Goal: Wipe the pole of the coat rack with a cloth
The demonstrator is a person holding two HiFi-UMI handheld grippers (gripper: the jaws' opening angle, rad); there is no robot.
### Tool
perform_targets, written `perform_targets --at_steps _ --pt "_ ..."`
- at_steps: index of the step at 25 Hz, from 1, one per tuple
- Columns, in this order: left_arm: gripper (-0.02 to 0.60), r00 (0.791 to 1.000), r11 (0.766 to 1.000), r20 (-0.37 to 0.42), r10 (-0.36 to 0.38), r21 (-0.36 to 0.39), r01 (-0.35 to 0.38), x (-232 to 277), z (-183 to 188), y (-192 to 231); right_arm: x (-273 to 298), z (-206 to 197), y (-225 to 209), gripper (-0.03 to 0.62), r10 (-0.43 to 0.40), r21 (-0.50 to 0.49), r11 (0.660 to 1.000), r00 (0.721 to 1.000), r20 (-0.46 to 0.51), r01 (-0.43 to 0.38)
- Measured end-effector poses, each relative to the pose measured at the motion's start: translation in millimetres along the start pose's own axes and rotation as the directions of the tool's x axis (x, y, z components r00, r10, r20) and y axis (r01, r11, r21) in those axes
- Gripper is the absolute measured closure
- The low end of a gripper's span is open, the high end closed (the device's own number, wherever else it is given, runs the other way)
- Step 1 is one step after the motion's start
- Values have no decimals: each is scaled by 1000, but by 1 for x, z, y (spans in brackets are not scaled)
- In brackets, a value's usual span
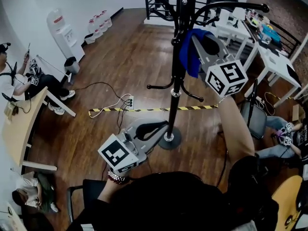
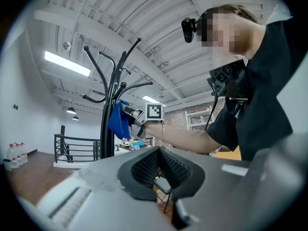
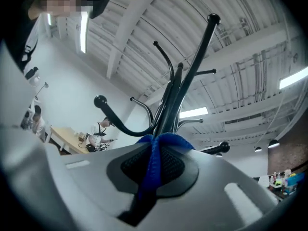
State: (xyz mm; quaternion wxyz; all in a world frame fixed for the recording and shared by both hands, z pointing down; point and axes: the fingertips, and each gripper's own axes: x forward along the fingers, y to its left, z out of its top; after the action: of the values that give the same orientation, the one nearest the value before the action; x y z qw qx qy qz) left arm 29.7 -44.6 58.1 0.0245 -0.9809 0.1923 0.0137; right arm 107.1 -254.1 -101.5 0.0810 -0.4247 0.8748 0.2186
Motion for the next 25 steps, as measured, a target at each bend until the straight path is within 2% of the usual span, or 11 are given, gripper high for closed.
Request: perform_targets --at_steps 5,11,15,18,21,25 --pt "575 1000 999 5 -10 -46 10 5 -19 -4 -17 -42 9 571 3 57 998 997 -78 1" --pt "575 999 997 -47 1 -81 -5 17 -46 7 -30 -91 18 571 1 40 999 975 -221 8" --pt "575 996 997 -57 -71 -29 69 23 -55 6 -29 -111 28 571 51 -35 997 948 -315 -65" --pt "575 994 995 -57 -92 -35 90 18 -64 6 -33 -139 44 571 121 -13 990 903 -411 -138" --pt "575 996 995 -58 -74 -68 70 13 -72 12 -43 -163 53 571 141 -15 984 835 -532 -176" --pt "575 998 991 -49 -47 -129 40 10 -77 20 -48 -185 57 571 167 5 977 747 -643 -214"
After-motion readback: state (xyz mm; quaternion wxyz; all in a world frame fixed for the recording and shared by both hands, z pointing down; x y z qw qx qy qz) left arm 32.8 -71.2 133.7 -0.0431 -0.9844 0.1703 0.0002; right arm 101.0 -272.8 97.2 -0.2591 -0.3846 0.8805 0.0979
